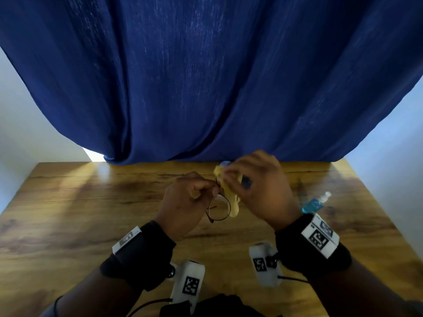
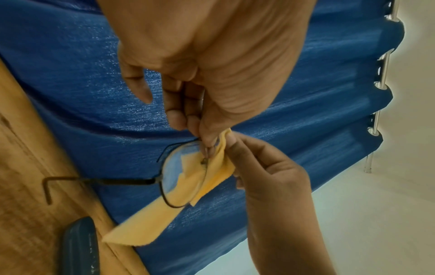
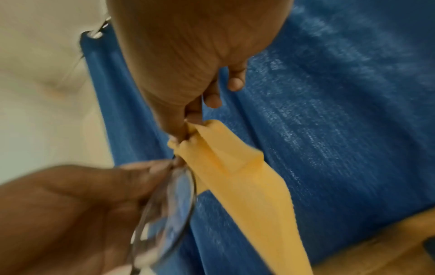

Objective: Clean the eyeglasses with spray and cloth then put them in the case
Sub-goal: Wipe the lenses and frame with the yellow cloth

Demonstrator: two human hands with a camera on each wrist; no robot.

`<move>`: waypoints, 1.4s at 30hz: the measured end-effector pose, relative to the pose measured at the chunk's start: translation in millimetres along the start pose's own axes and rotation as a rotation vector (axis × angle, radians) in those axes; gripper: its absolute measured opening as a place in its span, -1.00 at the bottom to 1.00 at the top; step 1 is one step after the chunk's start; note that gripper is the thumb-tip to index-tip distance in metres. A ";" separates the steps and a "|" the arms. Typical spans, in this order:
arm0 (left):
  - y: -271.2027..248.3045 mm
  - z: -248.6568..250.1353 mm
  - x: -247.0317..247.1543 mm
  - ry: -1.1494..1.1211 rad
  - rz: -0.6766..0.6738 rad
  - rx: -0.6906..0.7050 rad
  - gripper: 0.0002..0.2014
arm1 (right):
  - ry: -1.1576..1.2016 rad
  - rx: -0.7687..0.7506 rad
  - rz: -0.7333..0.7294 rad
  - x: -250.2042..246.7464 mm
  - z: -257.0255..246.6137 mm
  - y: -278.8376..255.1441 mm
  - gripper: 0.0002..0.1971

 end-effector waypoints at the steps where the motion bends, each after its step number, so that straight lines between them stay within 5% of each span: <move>1: 0.7 1.3 -0.4 0.009 0.004 0.019 -0.85 | 0.010 0.085 0.072 -6.4 10.2 4.9 -0.84; 3: 1.1 2.0 -0.1 0.003 0.010 0.022 -0.82 | 0.043 0.140 0.125 -8.6 15.5 8.4 -0.86; 7: 4.8 -2.2 -0.9 -0.026 0.026 -0.020 -0.89 | 0.044 -0.074 -0.062 9.3 -7.9 1.2 -0.83; 11: 7.4 -1.9 -3.0 0.004 0.052 -0.008 -0.86 | 0.058 0.142 0.104 -3.0 19.2 14.9 -0.84; 15: 8.9 -4.4 -5.5 0.009 0.066 -0.028 -0.79 | 0.003 -0.145 -0.110 17.7 -13.3 10.8 -0.82; 20: 8.1 -10.6 -12.1 -0.049 0.123 -0.069 -0.84 | 0.048 0.090 0.036 9.6 21.5 30.7 -0.86; 24: 6.7 -16.5 -15.3 -0.016 0.142 -0.074 -0.84 | 0.025 -0.163 -0.142 31.8 -5.2 20.9 -0.83; 28: 4.3 -13.8 -16.8 -0.033 0.161 -0.041 -0.73 | 0.080 0.092 -0.002 29.7 22.3 30.7 -0.81; 32: 2.6 -19.5 -14.1 -0.024 0.165 -0.054 -0.86 | 0.057 -0.132 -0.140 44.1 -6.8 12.8 -0.82; 36: -0.7 -18.1 -9.9 -0.034 0.147 -0.063 -0.78 | 0.072 0.114 -0.003 36.7 31.1 15.4 -0.77; 40: -0.1 -12.3 -4.6 -0.039 0.137 -0.030 -0.90 | 0.055 0.004 -0.133 43.9 17.0 1.3 -0.77; 42: 1.5 -14.6 -5.2 -0.035 0.163 -0.044 -0.90 | 0.055 0.091 -0.060 33.8 30.6 2.0 -0.84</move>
Point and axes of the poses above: each hand's wrist, its own y-axis towards the middle knuckle, its own x-axis out of the palm, z = x × y, the point moved 5 cm from there along y, towards the middle knuckle, and after that the axes turned 6 degrees about z, right-handed, at the moved point
